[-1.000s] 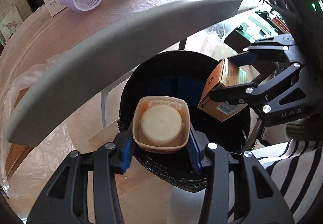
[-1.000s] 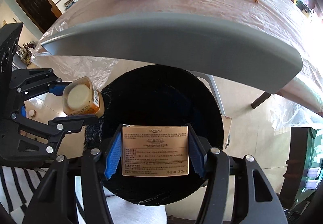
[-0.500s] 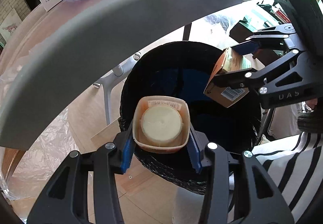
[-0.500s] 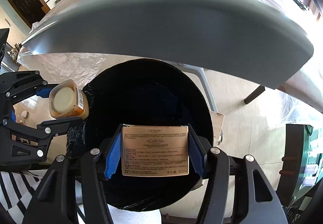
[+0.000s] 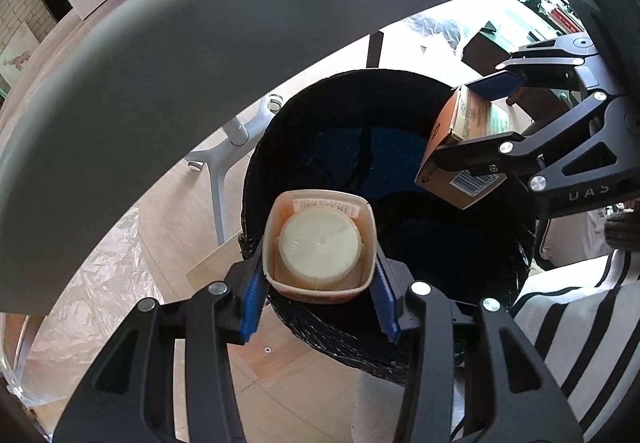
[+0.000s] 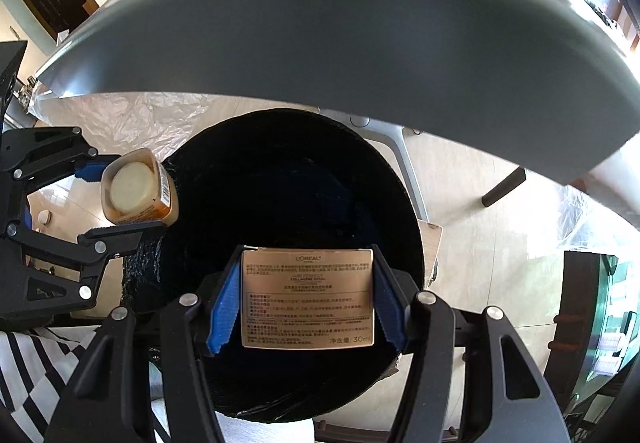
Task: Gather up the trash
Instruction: 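Open the left tool over the bin while the right tool releases the cardboard box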
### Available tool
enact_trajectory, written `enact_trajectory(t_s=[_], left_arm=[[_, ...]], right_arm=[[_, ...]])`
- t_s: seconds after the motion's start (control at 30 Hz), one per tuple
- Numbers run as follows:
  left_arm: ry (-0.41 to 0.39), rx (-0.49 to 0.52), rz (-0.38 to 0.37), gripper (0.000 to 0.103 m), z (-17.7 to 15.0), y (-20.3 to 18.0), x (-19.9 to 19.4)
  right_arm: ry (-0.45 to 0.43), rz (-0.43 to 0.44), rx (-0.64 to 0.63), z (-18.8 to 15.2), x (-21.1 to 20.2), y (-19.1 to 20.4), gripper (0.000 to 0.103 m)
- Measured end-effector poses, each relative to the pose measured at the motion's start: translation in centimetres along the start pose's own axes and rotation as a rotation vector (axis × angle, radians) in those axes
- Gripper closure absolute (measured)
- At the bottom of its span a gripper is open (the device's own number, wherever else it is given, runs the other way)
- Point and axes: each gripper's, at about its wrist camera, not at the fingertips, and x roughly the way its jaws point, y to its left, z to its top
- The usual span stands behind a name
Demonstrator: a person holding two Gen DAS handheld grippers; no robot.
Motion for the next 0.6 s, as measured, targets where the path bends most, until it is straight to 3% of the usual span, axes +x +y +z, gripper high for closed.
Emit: enact_trajectory(t_s=[0.6], left_arm=[[-0.008, 0.034, 0.014, 0.056, 0.14, 0.0, 0.17]], right_arm=[[0.019, -0.025, -0.007, -0.21, 0.79, 0.04, 0.046]])
